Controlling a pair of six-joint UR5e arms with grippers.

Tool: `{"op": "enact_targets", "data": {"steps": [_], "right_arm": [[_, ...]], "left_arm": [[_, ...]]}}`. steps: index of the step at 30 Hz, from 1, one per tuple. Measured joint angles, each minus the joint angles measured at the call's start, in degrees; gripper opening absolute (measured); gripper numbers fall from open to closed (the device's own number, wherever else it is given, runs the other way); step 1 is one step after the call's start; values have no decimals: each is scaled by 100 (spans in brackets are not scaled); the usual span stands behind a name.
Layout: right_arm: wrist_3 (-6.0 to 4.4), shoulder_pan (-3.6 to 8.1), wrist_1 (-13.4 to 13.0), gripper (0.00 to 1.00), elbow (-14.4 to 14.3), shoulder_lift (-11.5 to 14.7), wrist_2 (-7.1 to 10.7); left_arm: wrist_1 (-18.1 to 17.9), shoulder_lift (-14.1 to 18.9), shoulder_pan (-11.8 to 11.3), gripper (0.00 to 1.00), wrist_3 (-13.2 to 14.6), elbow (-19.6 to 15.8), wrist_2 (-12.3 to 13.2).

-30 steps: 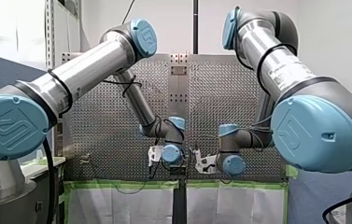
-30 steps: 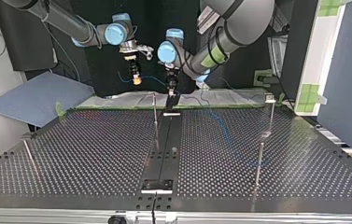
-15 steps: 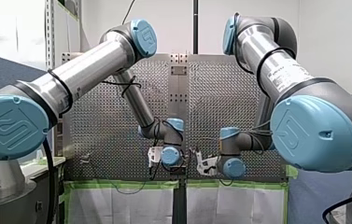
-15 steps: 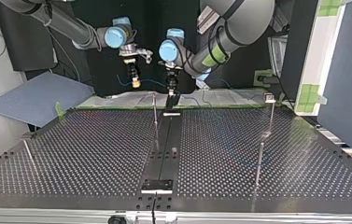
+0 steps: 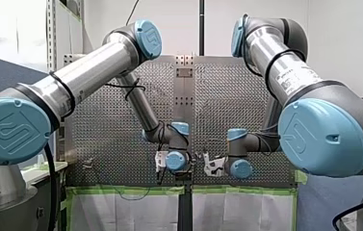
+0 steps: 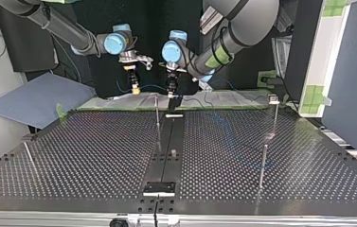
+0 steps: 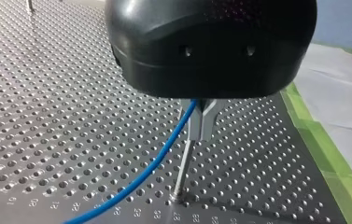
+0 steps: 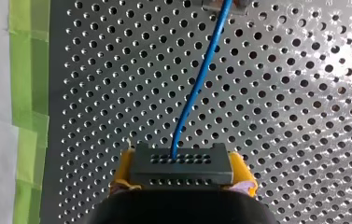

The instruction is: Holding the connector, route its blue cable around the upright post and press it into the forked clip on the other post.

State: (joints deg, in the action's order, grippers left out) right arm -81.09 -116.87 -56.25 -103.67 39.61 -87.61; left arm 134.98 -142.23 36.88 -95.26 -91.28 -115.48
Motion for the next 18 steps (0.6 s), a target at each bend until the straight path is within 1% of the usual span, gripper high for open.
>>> {"op": "enact_targets", "data": {"steps": [5, 12, 18], "right_arm": [[0, 59, 15, 0, 49, -5, 5], [-17, 205, 27, 0, 109, -8, 48], [14, 297, 148, 0, 188, -15, 82]], "left_arm": [[-51, -5, -17, 0, -167, 12, 147], [-23, -50, -59, 0, -416, 90, 373], [-17, -97, -90, 0, -502, 139, 393]]}}
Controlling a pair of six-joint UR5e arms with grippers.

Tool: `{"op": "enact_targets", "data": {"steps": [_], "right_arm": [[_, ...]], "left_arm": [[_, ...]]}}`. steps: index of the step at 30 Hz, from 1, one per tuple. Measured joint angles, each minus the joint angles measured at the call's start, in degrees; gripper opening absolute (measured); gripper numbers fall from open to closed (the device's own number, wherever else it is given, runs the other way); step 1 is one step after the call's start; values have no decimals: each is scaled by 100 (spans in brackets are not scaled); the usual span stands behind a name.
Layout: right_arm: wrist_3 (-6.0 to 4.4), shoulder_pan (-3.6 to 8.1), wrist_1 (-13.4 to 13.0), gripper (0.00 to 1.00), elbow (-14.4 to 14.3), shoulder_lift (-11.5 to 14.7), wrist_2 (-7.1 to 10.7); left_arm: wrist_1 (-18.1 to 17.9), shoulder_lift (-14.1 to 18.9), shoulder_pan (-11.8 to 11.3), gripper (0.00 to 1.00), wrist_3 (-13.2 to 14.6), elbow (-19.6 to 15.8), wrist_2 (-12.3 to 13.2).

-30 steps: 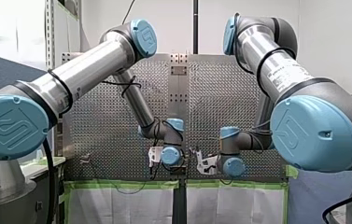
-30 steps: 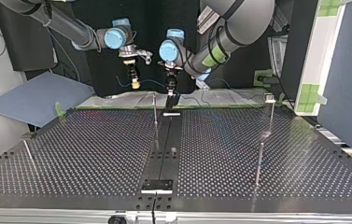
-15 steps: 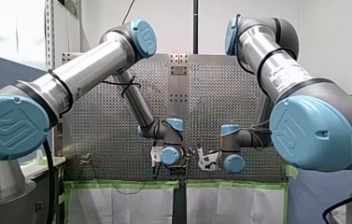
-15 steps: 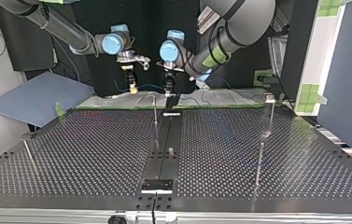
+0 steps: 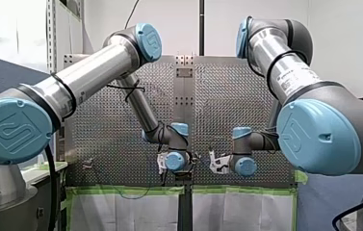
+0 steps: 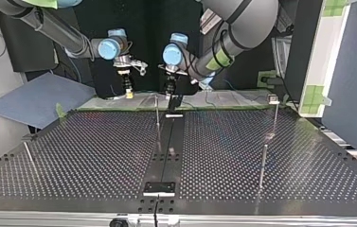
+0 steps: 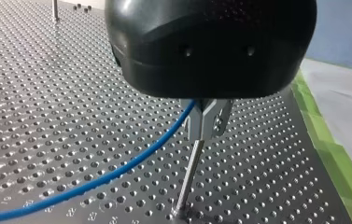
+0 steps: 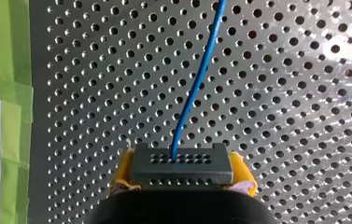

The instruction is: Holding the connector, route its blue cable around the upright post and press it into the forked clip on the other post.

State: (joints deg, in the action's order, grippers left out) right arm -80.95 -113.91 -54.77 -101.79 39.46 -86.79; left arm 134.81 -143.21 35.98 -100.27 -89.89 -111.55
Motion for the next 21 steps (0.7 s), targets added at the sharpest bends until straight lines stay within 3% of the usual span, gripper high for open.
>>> {"op": "enact_targets", "data": {"steps": [12, 21], "right_arm": [[17, 133, 73, 0, 74, -13, 28], [54, 251, 278, 0, 221, -19, 63]], "left_arm": [[14, -9, -183, 0, -330, 6, 277], [197, -10, -386, 0, -498, 24, 529]]}}
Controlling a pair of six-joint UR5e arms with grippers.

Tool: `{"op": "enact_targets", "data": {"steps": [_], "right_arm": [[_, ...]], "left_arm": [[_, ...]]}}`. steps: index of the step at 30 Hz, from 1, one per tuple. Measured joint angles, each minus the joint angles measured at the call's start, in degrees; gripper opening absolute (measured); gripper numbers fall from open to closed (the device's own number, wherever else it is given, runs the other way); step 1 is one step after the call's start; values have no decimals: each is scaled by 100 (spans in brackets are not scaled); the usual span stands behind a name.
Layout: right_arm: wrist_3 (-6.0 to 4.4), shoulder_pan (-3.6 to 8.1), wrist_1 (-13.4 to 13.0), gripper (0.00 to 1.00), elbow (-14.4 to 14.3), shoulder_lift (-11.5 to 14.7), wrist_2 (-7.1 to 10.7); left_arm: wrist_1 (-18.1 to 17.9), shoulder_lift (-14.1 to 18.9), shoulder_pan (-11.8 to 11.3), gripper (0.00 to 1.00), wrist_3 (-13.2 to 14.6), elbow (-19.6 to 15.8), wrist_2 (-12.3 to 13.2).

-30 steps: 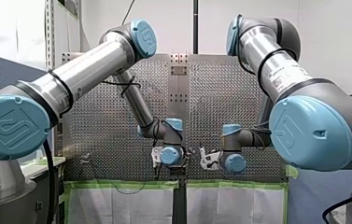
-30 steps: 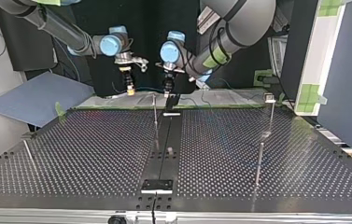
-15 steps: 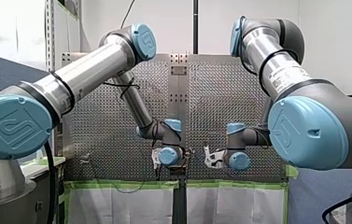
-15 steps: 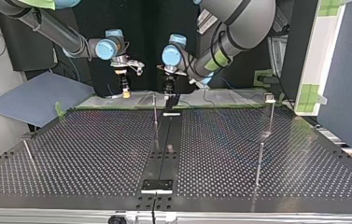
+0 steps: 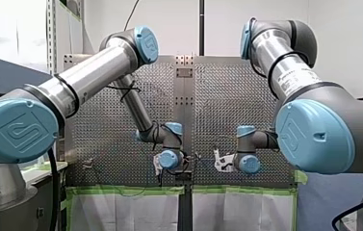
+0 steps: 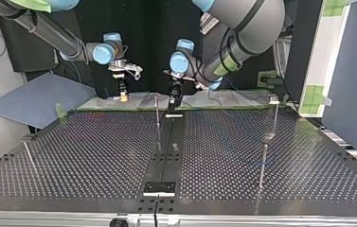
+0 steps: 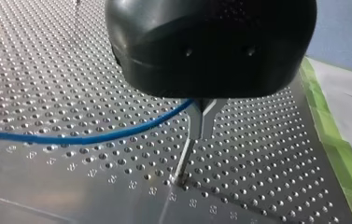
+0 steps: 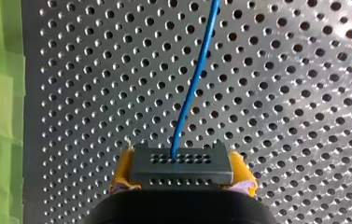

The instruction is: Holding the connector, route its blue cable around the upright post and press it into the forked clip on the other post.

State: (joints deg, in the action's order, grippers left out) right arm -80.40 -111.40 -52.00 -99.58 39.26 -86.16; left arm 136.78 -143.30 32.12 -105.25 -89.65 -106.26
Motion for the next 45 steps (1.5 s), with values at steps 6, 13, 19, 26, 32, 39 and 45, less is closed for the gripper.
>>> {"op": "enact_targets", "data": {"steps": [6, 13, 19, 26, 32, 39, 45], "right_arm": [[62, 80, 289, 0, 161, -2, 0], [110, 174, 573, 0, 285, -2, 2], [130, 227, 680, 0, 309, -2, 2], [143, 310, 707, 0, 323, -2, 2], [138, 334, 744, 0, 345, -2, -6], [120, 340, 695, 0, 352, -2, -7], [104, 390, 635, 0, 383, -2, -4]], "left_arm": [[14, 1, -88, 0, -39, 2, 126], [162, 1, -196, 0, -78, 1, 305], [344, 1, -196, 0, -7, -4, 312], [449, 2, -188, 0, 29, -5, 400], [380, 1, -224, 0, 31, 0, 563], [360, 1, -324, 0, 31, 134, 768], [500, 1, -403, 0, 31, 283, 834]]}}
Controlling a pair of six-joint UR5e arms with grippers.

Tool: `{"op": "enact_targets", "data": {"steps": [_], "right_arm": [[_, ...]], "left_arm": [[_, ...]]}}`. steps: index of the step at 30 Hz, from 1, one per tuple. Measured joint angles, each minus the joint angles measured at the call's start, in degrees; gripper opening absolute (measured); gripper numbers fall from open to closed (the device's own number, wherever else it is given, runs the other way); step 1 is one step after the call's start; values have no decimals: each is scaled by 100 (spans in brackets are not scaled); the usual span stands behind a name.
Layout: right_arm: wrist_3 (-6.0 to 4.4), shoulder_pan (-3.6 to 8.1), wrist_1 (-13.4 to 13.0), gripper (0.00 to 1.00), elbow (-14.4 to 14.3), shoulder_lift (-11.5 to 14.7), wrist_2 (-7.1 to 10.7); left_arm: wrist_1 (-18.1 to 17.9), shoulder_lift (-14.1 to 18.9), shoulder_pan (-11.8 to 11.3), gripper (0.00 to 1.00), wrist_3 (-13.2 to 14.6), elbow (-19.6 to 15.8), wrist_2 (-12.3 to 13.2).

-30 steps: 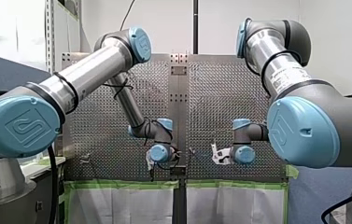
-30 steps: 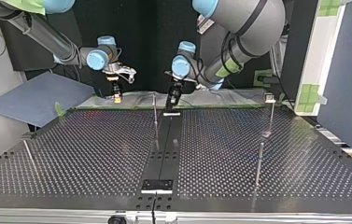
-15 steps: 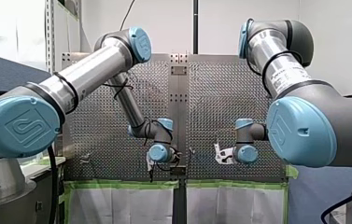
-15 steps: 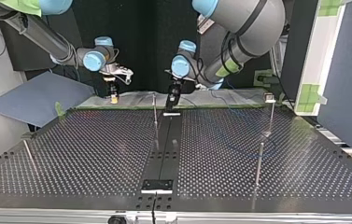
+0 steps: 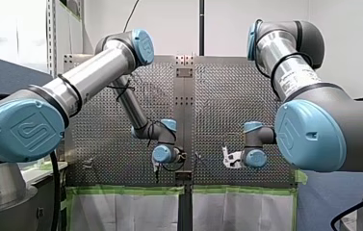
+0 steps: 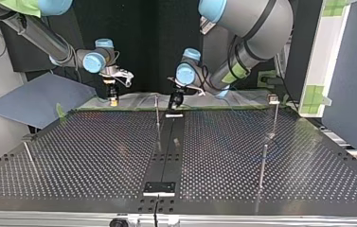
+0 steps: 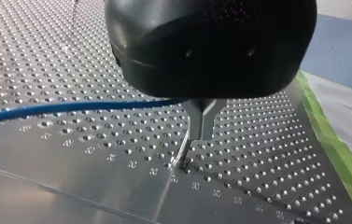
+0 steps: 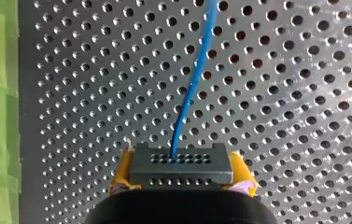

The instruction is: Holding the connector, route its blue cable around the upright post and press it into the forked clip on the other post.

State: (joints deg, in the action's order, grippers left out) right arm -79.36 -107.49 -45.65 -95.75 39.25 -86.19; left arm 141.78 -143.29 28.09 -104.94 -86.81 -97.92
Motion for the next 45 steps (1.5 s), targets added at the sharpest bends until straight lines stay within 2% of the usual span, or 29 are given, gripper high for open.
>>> {"op": "enact_targets", "data": {"steps": [10, 11, 12, 14, 15, 16, 17, 18, 19, 20, 28, 35, 45], "right_arm": [[-4, 96, -12, 0, 36, 1, 30], [-3, 97, -8, 0, 38, 1, 30], [-3, 96, -6, 0, 39, 1, 31], [0, 98, 0, 0, 40, 1, 32], [1, 99, 4, 0, 41, 1, 32], [3, 100, 8, 0, 41, 0, 34], [4, 100, 11, 0, 41, 1, 36], [5, 100, 14, 0, 40, 1, 37], [5, 99, 15, 0, 40, 1, 44], [6, 98, 16, 0, 40, 1, 51], [13, 96, 26, 0, 40, 1, 92], [15, 86, 33, 0, 38, 1, 105], [17, 78, 85, 0, 41, 0, 115]], "left_arm": [[130, 0, -102, 0, 24, 65, 55], [156, 1, -110, 5, 43, 67, 54], [177, 2, -115, 5, 56, 68, 54], [218, 2, -122, 26, 75, 68, 60], [235, 3, -123, 26, 81, 68, 71], [254, 5, -122, 39, 91, 69, 92], [287, 7, -120, 63, 115, 69, 133], [321, 7, -118, 63, 144, 69, 173], [362, 7, -115, 77, 181, 70, 213], [425, 7, -107, 100, 242, 70, 252], [861, 95, 8, 100, 698, 67, 264], [1158, 391, 194, 100, 1070, 64, 241], [1544, 591, 497, 100, 1297, -7, 36]]}}
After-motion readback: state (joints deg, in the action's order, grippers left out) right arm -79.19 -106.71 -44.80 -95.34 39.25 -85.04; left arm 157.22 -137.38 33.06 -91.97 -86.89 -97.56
